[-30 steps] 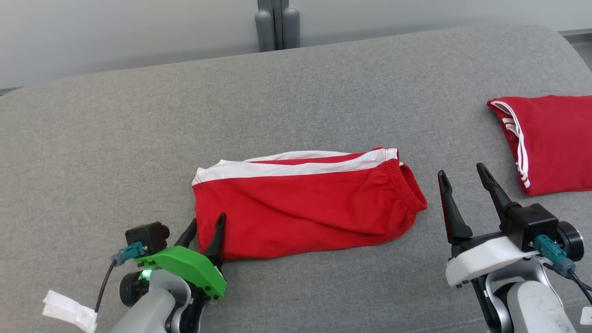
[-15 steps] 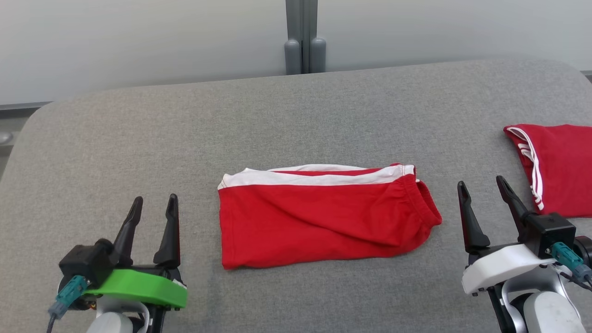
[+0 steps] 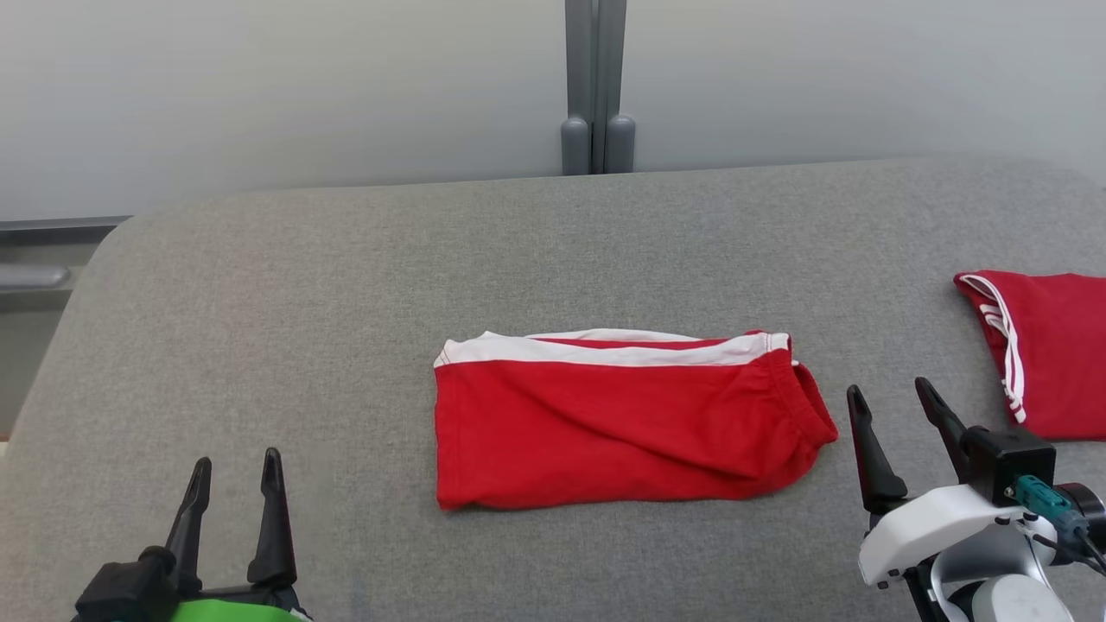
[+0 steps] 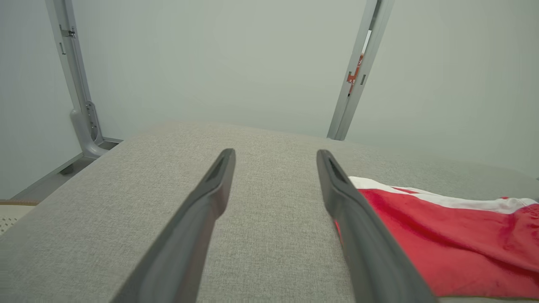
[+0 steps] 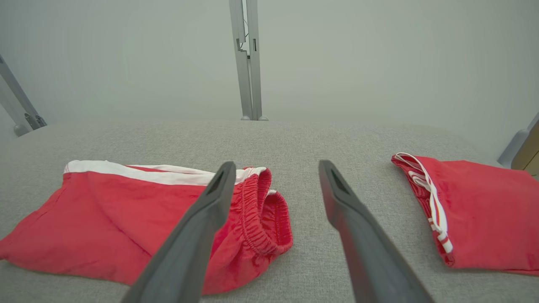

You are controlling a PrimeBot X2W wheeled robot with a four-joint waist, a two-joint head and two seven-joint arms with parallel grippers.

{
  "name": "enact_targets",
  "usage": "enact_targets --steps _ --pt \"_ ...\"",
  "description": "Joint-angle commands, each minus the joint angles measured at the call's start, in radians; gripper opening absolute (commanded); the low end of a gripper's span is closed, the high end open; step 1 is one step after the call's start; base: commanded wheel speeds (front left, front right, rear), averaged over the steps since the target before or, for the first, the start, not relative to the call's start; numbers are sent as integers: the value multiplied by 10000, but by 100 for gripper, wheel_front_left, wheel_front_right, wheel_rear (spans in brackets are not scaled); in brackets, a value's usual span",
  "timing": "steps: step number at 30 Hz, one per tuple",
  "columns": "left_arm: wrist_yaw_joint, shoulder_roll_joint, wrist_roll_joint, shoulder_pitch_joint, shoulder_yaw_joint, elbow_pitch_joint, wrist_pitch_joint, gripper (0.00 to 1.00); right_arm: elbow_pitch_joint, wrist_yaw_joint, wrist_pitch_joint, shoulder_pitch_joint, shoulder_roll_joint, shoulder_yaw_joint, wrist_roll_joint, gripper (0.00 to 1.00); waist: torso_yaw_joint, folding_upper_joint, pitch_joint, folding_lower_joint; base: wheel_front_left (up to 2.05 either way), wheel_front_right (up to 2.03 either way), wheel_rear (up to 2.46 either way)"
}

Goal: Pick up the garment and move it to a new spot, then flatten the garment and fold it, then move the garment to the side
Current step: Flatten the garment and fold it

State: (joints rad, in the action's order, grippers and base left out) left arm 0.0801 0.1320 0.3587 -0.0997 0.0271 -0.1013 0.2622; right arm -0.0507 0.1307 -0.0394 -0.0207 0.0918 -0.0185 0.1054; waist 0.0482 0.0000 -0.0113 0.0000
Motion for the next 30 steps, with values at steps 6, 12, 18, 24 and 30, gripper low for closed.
enact_targets --steps 6,12,18,24,30 --pt "257 -234 -354 -311 -293 6 28 100 16 -2 112 -226 -13 -48 49 100 121 0 -131 0 0 0 0" --pt "397 -280 -451 -77 -256 -161 28 100 -51 -2 198 -191 -27 -54 93 100 81 0 -141 0 0 0 0" --pt "452 -194 -429 192 -162 -378 28 100 -89 -2 220 -80 -65 -13 99 100 14 0 -112 0 0 0 0" --pt "493 -141 -386 323 -120 -443 29 100 -402 -2 1069 530 -103 110 494 100 -132 0 31 0 0 0 0" --pt "515 -187 -427 526 -47 -360 29 100 -1481 -2 4448 2296 -124 105 1160 100 -241 0 380 0 0 0 0"
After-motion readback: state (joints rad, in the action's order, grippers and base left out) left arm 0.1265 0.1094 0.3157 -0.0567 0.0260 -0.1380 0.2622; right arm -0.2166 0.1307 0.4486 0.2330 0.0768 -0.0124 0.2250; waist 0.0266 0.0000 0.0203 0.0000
